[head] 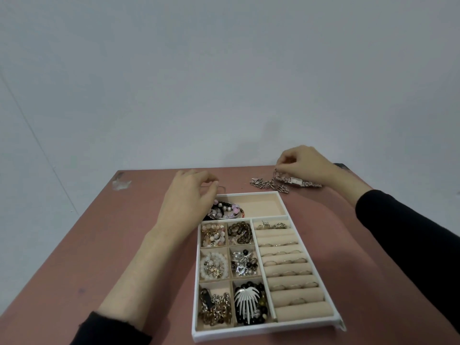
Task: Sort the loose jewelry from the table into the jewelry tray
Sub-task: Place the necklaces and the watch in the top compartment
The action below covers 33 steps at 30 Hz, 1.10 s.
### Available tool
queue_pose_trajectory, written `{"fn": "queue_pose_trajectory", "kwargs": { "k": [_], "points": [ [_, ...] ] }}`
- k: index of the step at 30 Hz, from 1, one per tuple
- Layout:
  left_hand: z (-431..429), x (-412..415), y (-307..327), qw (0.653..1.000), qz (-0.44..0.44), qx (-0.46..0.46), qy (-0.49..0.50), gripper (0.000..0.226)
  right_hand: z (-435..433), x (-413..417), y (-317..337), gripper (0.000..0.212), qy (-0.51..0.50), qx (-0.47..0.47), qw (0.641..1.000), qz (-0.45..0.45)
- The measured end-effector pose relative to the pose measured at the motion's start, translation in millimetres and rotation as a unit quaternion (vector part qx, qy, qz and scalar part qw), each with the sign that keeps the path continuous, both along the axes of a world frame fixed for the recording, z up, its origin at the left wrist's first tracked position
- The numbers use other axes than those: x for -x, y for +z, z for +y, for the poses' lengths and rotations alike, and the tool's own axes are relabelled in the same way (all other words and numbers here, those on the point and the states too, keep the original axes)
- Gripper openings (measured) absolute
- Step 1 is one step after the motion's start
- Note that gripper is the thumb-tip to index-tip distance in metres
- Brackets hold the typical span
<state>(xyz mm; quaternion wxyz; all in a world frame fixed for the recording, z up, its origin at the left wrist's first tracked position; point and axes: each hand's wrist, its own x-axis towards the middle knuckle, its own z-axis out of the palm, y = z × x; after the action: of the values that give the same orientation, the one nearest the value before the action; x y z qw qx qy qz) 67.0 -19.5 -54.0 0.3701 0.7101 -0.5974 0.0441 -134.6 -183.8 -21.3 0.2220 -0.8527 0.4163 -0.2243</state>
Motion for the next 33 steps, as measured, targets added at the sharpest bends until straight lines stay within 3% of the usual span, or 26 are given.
{"fn": "queue_pose_trajectory", "kwargs": {
  "k": [5,11,18,20,24,27,30,33],
  "points": [
    [4,14,15,0.995,0.092,0.021,-0.025,0.021,8,0,25,0.012,-0.019,-0.085,0.979,-0.184],
    [-21,34,37,0.987,0.13,-0.053,-0.08,0.029,16,3,69,0.015,0.013,-0.087,0.961,-0.262],
    [-76,60,42,0.972,0.125,-0.152,-0.124,0.061,22,5,105,0.011,0.044,-0.107,0.929,-0.352],
    [-88,68,39,0.967,0.125,-0.175,-0.133,0.056,24,6,112,0.013,0.059,-0.122,0.913,-0.384],
    [-104,74,27,0.968,0.125,-0.179,-0.122,0.009,25,15,123,0.015,0.069,-0.148,0.865,-0.475],
    [-107,66,20,0.97,0.12,-0.191,-0.092,0.032,25,30,129,0.017,0.066,-0.147,0.824,-0.543],
    [-106,55,31,0.964,0.189,-0.161,-0.094,0.013,25,50,127,0.017,0.043,-0.138,0.814,-0.562],
    [-106,51,62,0.952,0.271,-0.083,-0.111,0.01,23,67,112,0.016,0.0,-0.138,0.832,-0.538]
  ]
}}
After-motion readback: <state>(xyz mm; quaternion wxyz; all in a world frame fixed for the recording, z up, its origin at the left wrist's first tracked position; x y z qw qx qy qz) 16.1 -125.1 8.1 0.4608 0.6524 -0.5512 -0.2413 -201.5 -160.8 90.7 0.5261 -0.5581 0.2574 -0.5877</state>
